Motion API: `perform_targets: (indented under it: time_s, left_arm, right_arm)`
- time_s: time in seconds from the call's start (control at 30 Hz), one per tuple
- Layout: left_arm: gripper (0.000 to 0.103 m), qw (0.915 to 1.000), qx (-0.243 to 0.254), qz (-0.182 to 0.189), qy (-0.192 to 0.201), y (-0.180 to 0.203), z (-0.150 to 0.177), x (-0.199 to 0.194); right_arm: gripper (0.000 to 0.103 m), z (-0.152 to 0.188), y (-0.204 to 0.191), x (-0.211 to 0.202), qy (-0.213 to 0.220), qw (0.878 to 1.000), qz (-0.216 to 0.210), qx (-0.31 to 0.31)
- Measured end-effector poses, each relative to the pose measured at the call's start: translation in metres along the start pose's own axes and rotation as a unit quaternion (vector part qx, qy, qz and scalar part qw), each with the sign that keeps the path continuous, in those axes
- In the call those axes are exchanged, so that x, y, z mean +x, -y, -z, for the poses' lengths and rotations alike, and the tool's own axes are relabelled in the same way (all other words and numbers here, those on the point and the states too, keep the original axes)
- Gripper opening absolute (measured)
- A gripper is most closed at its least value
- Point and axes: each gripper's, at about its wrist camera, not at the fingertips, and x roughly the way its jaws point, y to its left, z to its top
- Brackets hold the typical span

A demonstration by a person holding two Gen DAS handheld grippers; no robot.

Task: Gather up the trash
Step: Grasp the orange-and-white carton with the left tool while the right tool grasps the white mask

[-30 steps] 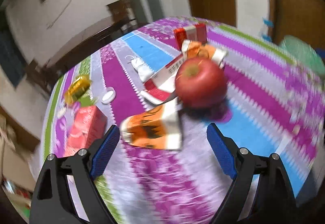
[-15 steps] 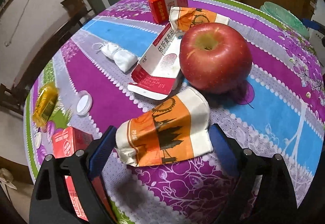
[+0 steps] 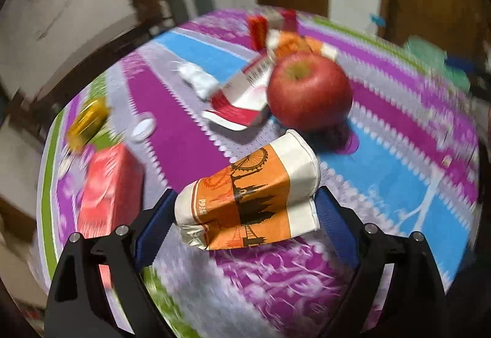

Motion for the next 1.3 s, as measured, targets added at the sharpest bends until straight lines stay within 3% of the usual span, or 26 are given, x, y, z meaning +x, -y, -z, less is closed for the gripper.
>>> perform_targets:
  time_s: [0.17, 0.3, 0.43, 0.5, 0.57, 0.67, 0.87, 0.9, 0.97, 1.23, 1.3]
  left_arm:
    - [0.087, 0.9954, -0.078, -0.03, 0.049, 0.003, 0.02, -0.035]
    - [0.087, 0.9891, -0.108, -0.078, 0.063, 0.006, 0.031, -0.043]
    - [0.087, 0.9839, -0.133, -0.096, 0.071, -0.001, 0.035, -0.046]
    - [0.087, 0.9814, -0.148, -0.095, 0.076, -0.006, 0.037, -0.049]
    - [0.087, 0.9794, -0.158, -0.098, 0.08, -0.01, 0.038, -0.05]
    - [0.087, 0.9771, -0.173, -0.093, 0.082, -0.015, 0.041, -0.052]
    - [0.087, 0.9749, -0.184, -0.087, 0.091, -0.023, 0.043, -0.049]
    - [0.087, 0.975, -0.185, -0.084, 0.09, -0.024, 0.044, -0.049]
    - [0.087, 0.9746, -0.187, -0.084, 0.091, -0.025, 0.045, -0.047]
    - [0.087, 0.9754, -0.184, -0.07, 0.099, -0.02, 0.042, -0.048]
    - [0.087, 0.9749, -0.185, -0.071, 0.101, -0.02, 0.04, -0.049]
  right_arm:
    - [0.096, -0.014, -0.023, 0.012, -0.004, 0.999, -0.031, -0.029]
    - [0.096, -0.05, -0.034, 0.032, -0.019, 0.996, -0.082, -0.035]
    - [0.094, -0.103, -0.056, 0.082, -0.065, 0.991, -0.111, -0.045]
    - [0.083, -0.134, -0.071, 0.125, -0.102, 0.987, -0.121, -0.042]
    - [0.075, -0.157, -0.085, 0.163, -0.129, 0.984, -0.111, -0.045]
    - [0.071, -0.182, -0.11, 0.235, -0.198, 0.974, -0.093, -0.056]
    - [0.07, -0.184, -0.133, 0.339, -0.287, 0.953, -0.003, -0.097]
    - [0.055, -0.184, -0.134, 0.35, -0.308, 0.947, -0.001, -0.096]
    - [0.055, -0.189, -0.136, 0.356, -0.304, 0.946, 0.018, -0.109]
    - [0.058, -0.176, -0.153, 0.377, -0.364, 0.913, 0.047, -0.179]
    - [0.056, -0.173, -0.159, 0.38, -0.363, 0.911, 0.052, -0.191]
